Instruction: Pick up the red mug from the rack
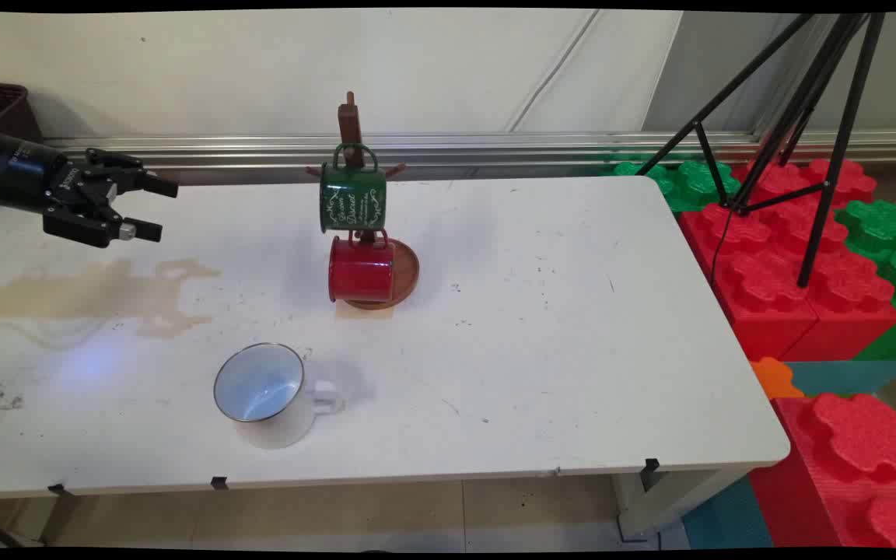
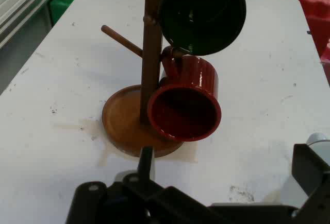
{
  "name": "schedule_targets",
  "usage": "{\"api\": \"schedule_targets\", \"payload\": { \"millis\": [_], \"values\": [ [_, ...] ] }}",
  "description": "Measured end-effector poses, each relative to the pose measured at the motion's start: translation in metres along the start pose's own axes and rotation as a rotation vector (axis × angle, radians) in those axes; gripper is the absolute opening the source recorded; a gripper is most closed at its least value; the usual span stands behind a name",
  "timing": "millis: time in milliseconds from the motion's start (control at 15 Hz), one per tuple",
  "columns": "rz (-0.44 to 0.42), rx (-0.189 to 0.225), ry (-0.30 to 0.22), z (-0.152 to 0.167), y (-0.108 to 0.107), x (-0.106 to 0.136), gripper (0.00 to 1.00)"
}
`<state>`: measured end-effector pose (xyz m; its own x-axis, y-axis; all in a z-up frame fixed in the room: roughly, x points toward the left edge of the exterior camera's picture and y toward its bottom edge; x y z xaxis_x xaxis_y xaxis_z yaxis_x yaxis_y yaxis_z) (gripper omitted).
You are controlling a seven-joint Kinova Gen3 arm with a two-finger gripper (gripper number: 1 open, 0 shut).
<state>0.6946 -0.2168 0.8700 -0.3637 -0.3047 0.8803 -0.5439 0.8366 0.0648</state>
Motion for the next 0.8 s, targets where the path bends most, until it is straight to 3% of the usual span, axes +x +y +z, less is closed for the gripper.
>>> {"api": "schedule_targets", "payload": {
  "millis": [800],
  "values": [
    [-0.011, -0.005, 0.016, 0.014, -0.002, 0.002, 1.0]
  ]
}}
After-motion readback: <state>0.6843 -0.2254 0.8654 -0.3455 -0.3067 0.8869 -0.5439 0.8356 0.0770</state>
